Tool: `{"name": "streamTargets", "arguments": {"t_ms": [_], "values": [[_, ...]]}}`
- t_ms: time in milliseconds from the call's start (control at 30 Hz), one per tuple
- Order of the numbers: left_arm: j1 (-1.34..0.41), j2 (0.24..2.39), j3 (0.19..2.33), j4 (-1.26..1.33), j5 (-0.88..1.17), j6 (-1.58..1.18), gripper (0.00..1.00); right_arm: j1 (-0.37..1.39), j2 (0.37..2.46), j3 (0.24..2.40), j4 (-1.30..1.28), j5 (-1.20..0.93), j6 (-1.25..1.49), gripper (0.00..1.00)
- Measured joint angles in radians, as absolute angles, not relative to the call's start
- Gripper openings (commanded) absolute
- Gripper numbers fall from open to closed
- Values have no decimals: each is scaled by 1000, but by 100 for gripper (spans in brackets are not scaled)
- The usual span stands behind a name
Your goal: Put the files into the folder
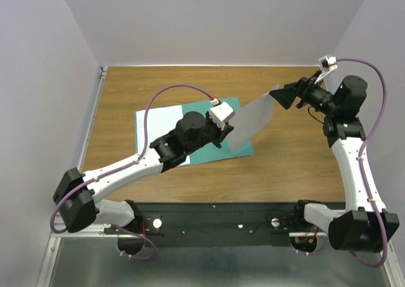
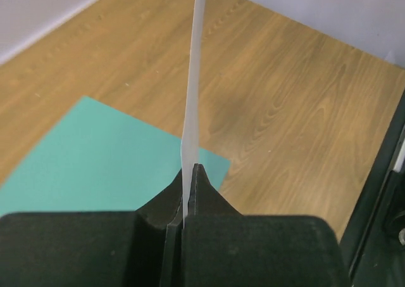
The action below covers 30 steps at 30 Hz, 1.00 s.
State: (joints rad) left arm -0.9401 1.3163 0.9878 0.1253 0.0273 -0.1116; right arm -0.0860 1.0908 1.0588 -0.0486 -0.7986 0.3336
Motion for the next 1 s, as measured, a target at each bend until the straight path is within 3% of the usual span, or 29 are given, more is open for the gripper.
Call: {"name": "streamTargets", "arguments": {"t_ms": [200,433,900,1000], "values": [[-881,1177,981,87,73,29,0,-86,1216,1160,-24,-1141,127,100],[-812,1154,995,31,191,42,0,-85,1203,1160,-23,-1391,-111,100],[-813,1153,1047,4,411,42,0,-80,1370,1225,-25,-1465,-159,99],[-813,1153,1050,0,421,42,0,-73,1372,1225,-24,-1466,-159,84]]}}
